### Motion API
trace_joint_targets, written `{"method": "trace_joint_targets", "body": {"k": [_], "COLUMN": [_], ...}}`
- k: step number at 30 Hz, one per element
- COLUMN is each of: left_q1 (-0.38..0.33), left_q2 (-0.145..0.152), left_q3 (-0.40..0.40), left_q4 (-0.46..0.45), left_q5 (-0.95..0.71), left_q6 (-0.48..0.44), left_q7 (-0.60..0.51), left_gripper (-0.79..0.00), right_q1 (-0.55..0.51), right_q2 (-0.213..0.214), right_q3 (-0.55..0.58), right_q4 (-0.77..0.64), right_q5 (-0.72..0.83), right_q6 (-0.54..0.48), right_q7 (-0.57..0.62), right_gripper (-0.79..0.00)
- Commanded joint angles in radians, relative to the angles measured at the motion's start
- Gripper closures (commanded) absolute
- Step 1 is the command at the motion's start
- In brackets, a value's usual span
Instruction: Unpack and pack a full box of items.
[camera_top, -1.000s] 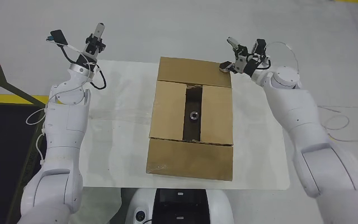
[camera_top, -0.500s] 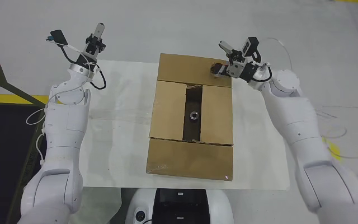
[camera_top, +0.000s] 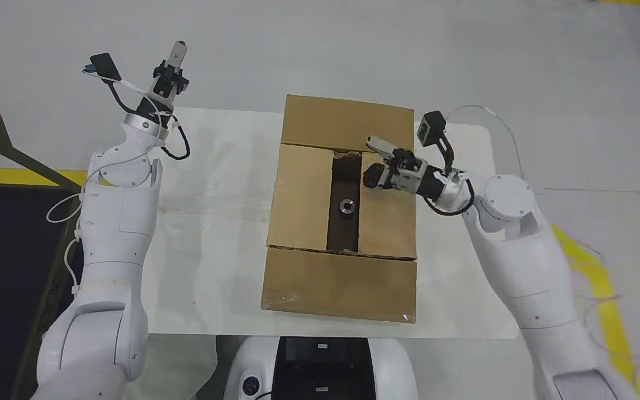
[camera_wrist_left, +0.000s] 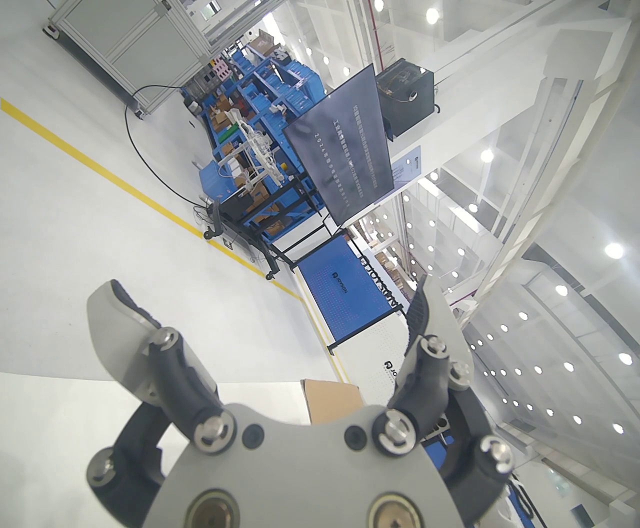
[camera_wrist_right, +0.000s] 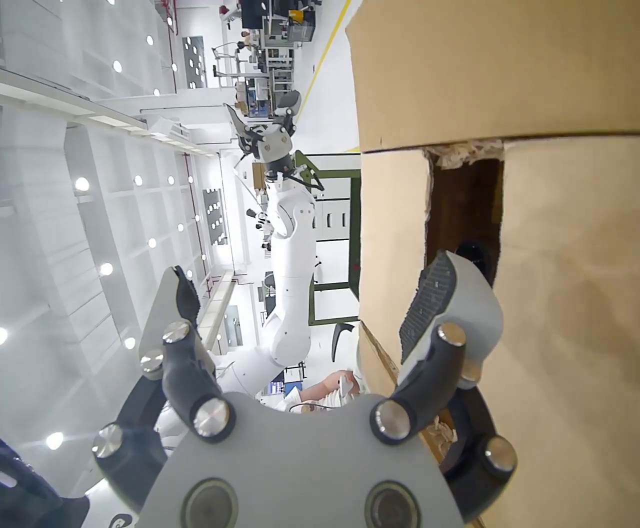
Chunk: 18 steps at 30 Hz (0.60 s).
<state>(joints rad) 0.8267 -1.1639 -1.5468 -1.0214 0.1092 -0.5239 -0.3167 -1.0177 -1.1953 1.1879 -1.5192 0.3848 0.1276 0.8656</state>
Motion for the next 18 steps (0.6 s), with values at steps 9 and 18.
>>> {"method": "trace_joint_targets", "body": {"k": [9, 18], "left_q1": [0.000, 0.000], "left_q2": [0.000, 0.000], "left_q3": [0.000, 0.000], "left_q4": [0.000, 0.000], "left_q5": [0.000, 0.000], "left_q6": [0.000, 0.000], "left_q7": [0.000, 0.000], "left_gripper": [-0.785, -0.785], "right_q1": [-0.042, -0.039], "right_q2": [0.001, -0.003], "right_q3": [-0.074, -0.132], "right_q4": [-0.057, -0.058], "right_q5": [-0.054, -0.100], "right_q6": [0.039, 0.033], "right_q7": [0.051, 0.046], "right_gripper": [-0.785, -0.785]}}
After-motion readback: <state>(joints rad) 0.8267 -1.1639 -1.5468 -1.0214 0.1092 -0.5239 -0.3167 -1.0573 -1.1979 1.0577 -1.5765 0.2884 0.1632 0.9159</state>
